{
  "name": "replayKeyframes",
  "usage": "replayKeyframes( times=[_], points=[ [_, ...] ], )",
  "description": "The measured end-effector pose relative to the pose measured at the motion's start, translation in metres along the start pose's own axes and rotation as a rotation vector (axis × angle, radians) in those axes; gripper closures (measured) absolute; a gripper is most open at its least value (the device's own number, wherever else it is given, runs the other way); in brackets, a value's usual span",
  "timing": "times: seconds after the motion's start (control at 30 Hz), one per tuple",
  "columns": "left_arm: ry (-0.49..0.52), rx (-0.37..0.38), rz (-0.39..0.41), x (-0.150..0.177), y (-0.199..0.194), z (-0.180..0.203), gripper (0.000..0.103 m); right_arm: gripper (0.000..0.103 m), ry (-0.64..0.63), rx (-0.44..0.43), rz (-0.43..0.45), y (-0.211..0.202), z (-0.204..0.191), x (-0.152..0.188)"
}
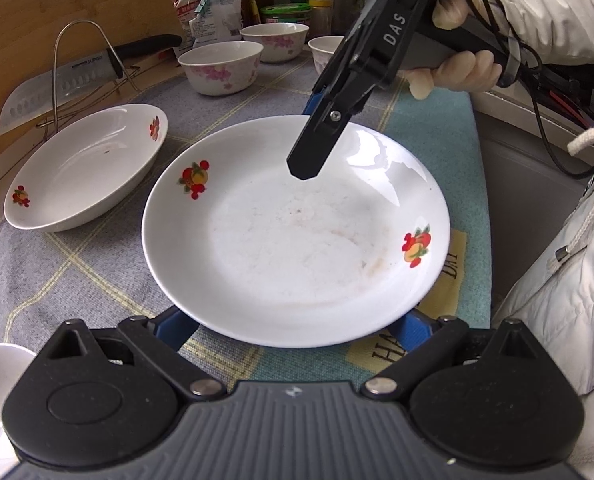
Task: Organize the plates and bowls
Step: 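Lift the flowered plate with the right tool while left keeps holding its plate, then bring the right tool's plate over the left tool's plate to stack them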
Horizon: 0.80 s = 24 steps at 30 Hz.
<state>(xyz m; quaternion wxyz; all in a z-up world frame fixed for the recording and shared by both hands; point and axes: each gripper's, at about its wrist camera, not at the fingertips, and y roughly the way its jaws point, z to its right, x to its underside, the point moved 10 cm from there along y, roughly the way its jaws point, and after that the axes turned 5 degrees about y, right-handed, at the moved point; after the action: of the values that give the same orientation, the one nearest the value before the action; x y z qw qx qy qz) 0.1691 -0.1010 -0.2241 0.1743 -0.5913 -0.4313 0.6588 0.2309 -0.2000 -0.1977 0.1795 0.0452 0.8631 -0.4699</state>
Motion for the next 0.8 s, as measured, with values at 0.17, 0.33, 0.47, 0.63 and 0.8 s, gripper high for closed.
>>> replayKeyframes(
  times=[0.17,0.33,0.47,0.63,0.8],
  points=[
    [0.0,-0.001,0.013,-0.002,-0.004,-0.001,0.004,0.016,0.012,0.008,0.005,-0.001,0.0,-0.001],
    [-0.013,-0.009,0.022,-0.001,-0.011,-0.002,0.004,0.016,0.001,0.004,0.012,-0.003,-0.007,-0.006],
    [-0.035,-0.021,0.027,-0.001,-0.019,-0.004,0.005,0.016,-0.011,-0.004,0.017,-0.003,-0.015,-0.012],
    [-0.069,-0.039,0.033,0.003,-0.03,-0.006,0.005,0.016,-0.047,-0.01,0.016,-0.001,-0.029,-0.019],
    [-0.104,-0.071,0.041,0.013,-0.046,-0.008,0.005,0.016,-0.089,-0.022,0.009,0.004,-0.047,-0.028]
  ],
)
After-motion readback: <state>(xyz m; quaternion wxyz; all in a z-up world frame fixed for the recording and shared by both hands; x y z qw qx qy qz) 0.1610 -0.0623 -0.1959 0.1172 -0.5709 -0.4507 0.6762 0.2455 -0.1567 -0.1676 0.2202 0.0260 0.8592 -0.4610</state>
